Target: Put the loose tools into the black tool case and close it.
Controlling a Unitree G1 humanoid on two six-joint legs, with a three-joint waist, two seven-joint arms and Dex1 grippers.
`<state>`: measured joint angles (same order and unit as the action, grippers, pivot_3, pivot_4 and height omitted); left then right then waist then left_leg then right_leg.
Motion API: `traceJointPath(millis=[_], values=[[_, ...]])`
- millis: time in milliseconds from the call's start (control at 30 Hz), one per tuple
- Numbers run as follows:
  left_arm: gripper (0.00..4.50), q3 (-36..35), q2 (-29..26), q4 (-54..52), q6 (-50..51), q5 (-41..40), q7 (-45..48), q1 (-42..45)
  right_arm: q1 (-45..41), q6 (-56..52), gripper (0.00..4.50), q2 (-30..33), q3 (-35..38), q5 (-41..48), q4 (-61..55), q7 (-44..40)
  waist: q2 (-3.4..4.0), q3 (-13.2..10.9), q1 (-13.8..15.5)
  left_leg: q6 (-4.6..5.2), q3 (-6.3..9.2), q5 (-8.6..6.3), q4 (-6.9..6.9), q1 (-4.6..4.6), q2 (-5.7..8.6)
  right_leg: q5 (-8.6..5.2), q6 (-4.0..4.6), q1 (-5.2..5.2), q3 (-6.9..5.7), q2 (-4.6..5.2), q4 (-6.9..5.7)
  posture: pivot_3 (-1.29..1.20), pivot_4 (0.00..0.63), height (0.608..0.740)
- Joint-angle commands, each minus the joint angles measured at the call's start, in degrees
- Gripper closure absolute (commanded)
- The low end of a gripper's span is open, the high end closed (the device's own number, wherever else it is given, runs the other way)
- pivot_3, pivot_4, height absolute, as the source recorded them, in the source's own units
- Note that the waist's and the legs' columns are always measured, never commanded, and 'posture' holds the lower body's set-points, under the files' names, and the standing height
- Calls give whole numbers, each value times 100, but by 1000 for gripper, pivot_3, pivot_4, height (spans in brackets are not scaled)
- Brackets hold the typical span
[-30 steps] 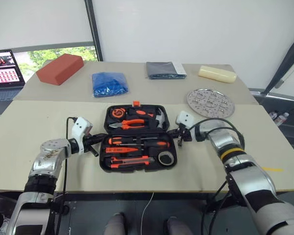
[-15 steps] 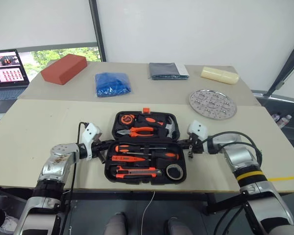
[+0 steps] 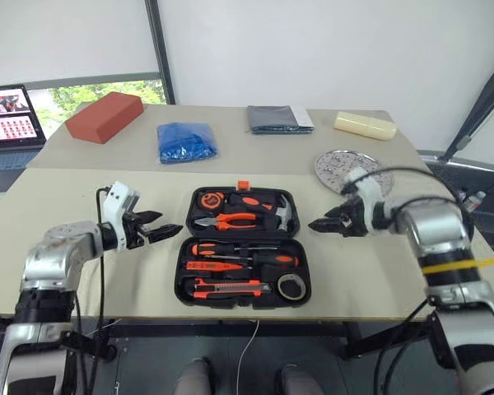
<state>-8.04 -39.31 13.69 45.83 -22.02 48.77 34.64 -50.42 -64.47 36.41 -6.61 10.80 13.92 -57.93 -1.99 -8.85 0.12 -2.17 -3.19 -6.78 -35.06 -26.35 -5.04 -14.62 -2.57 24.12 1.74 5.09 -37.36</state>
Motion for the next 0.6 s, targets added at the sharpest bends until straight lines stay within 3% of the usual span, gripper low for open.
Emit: traceJointPath(millis=[33, 433, 533, 600], values=[[0, -63, 346, 79, 1075, -238, -567, 693, -558, -622, 65, -259, -141, 207, 494, 80, -4, -2, 10, 2, 0, 1, -3, -1, 2, 0, -1, 1, 0, 0, -2, 0, 150, 740], [0, 697, 528, 1161, 960, 335, -638, 1357, -1565, 300, 65, -1034, -340, -180, 2834, 747, -6, -4, -91, 3, 4, 2, 4, -3, 6, -1, -3, 13, 3, -1, -21, 0, 150, 740], [681, 685, 604, 1540, 766, 394, -650, 1562, -1668, 468, 792, -1127, -291, -234, 3181, 877, -6, -4, -89, 3, 4, 2, 1, -3, 9, -1, -4, 12, 3, 1, -20, 0, 150, 740], [1506, 706, 669, 1709, 655, 450, -648, 1621, -1730, 584, 1507, -1189, -226, -283, 3427, 1056, -6, -4, -90, 3, 5, 2, 0, -3, 9, -1, -4, 11, 3, 1, -21, 0, 150, 740]])
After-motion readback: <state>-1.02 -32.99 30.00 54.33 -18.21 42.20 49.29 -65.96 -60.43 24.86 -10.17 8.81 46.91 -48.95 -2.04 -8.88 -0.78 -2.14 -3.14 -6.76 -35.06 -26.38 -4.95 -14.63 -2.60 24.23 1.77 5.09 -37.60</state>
